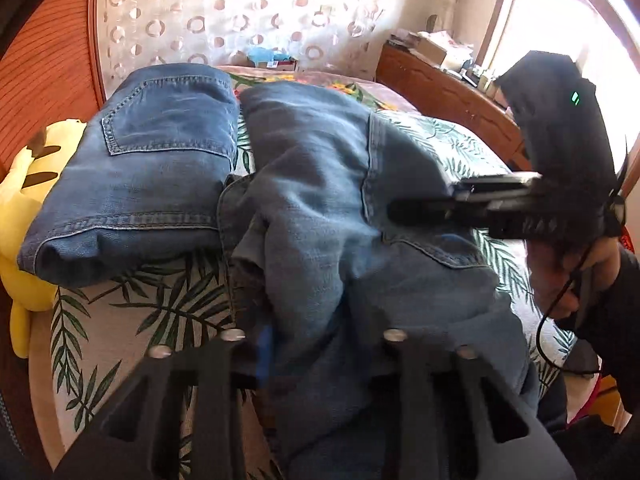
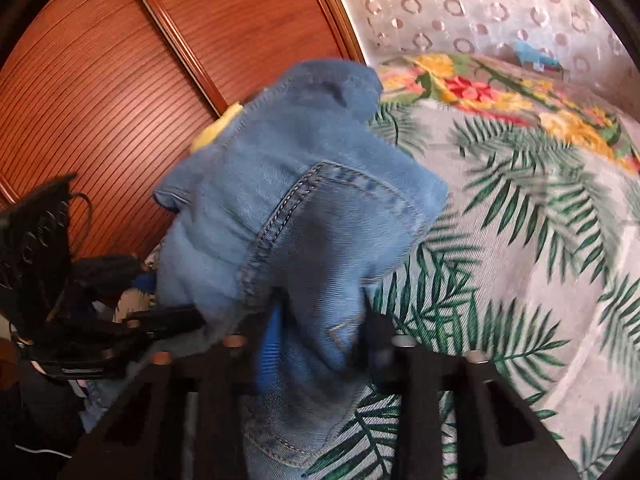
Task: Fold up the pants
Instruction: 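Grasp the folded jeans bundle with the left gripper and lift it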
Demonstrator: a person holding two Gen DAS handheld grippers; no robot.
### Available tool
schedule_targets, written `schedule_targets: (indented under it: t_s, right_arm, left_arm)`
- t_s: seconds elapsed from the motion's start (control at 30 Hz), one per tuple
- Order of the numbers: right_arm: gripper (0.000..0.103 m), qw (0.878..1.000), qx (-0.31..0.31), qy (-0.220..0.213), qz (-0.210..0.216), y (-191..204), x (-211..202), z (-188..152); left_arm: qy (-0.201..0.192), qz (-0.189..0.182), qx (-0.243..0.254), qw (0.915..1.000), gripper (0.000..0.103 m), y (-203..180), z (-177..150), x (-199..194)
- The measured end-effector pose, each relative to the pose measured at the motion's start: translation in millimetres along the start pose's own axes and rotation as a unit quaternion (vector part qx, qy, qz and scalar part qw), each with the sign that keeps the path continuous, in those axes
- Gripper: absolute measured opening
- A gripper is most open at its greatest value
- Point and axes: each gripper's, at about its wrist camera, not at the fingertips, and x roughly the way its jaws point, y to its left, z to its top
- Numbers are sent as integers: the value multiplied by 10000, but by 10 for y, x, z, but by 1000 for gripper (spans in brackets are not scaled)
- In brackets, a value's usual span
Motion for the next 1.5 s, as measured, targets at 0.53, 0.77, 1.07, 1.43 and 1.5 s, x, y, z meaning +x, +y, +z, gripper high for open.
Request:
schedule_targets:
  t_s: [0.53,0.77,1.07,1.43,1.5]
  right_arm:
    - [16,9806,-1819,-699,231,1613,-779,1255]
    - [16,9748,-1569,-1214,1016,1750,-600,1823]
    - [25,9974,-300,-645,141,434,1011,1893]
    - [53,9930,-38,-649,-989,-1,1177,1842]
    - [53,9922,-69,-643,-1069,48,1148,1794]
  left_arm:
    - [-1885,66,-614,9801,20,383,356,-1438]
    - [-2264,929,-524,9682,20,838,778,-1972]
    - [-598,1125,-538,9904,20,1522,1344,-467]
    - [-272,1418,-545,9880,20,1523,1440,-56]
    - [-288,1508,-548,9866,20,1516,1415,-105]
